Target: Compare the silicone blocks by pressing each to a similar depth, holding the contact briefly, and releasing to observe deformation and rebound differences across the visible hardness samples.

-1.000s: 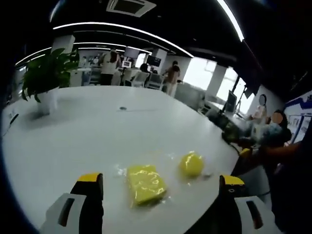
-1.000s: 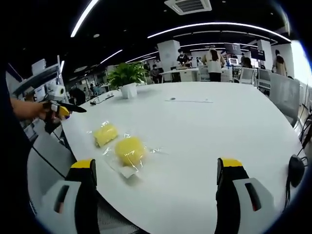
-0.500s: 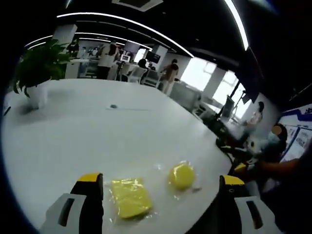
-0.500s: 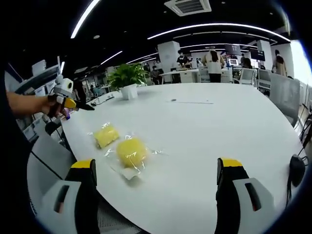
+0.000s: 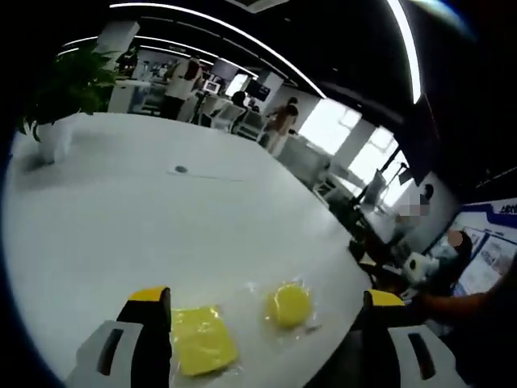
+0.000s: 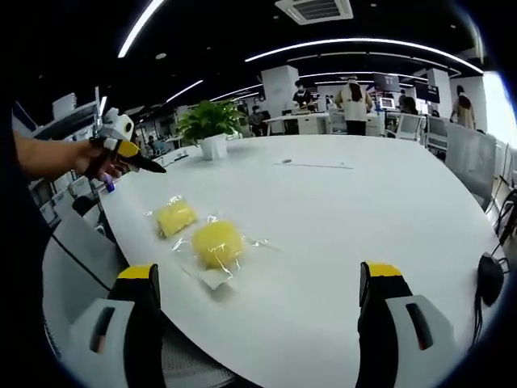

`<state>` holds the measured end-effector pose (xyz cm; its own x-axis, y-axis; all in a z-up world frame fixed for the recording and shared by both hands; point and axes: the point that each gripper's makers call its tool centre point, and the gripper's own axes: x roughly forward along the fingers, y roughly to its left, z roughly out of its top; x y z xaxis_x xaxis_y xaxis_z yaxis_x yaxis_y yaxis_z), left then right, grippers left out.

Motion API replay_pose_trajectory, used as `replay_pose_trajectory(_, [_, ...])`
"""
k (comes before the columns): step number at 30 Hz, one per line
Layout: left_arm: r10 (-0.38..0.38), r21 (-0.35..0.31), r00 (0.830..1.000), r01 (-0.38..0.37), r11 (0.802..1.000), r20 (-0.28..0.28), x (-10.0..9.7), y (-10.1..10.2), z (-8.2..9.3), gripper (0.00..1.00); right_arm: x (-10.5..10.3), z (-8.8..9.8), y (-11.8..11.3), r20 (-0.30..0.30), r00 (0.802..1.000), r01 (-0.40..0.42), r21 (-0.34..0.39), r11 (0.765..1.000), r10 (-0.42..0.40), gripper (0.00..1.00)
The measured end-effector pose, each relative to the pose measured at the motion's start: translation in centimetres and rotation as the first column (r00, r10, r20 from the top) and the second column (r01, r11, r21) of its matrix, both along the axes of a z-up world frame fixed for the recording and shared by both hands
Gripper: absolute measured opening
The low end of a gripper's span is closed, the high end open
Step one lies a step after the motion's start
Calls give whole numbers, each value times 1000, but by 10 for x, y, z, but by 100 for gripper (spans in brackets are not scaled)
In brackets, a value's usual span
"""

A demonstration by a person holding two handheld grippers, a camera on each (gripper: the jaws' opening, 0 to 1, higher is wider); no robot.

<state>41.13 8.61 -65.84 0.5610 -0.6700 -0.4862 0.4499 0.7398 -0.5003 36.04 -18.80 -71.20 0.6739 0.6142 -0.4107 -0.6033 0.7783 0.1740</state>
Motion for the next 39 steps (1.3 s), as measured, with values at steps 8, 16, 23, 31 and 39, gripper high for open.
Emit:
replay_pose_trajectory(8, [-47, -2, 997, 47, 999, -64, 2, -13, -11, 98, -3, -2, 3, -8, 1000, 5, 2, 1000, -5, 96])
replay_pose_trajectory(16, [-75, -19, 989, 73, 997, -127, 4, -27, -29, 99, -5, -2, -1, -10, 1000, 17, 9, 1000, -17, 96])
replay_pose_trajectory(23, [-98, -57, 981, 90, 994, -165, 13, -40, -35, 98, -5, -3, -6, -13, 1000, 23, 2, 1000, -23, 96])
replay_pose_trajectory(31, [-114, -89, 967, 96, 991, -230, 19, -49, -50, 97, -4, -5, -7, -20, 1000, 23, 1, 1000, -23, 96])
replay_pose_trajectory(39, [-140, -93, 947, 118, 989, -289, 20, -56, -68, 94, -2, -5, -9, -13, 1000, 11, -17, 1000, -11, 96])
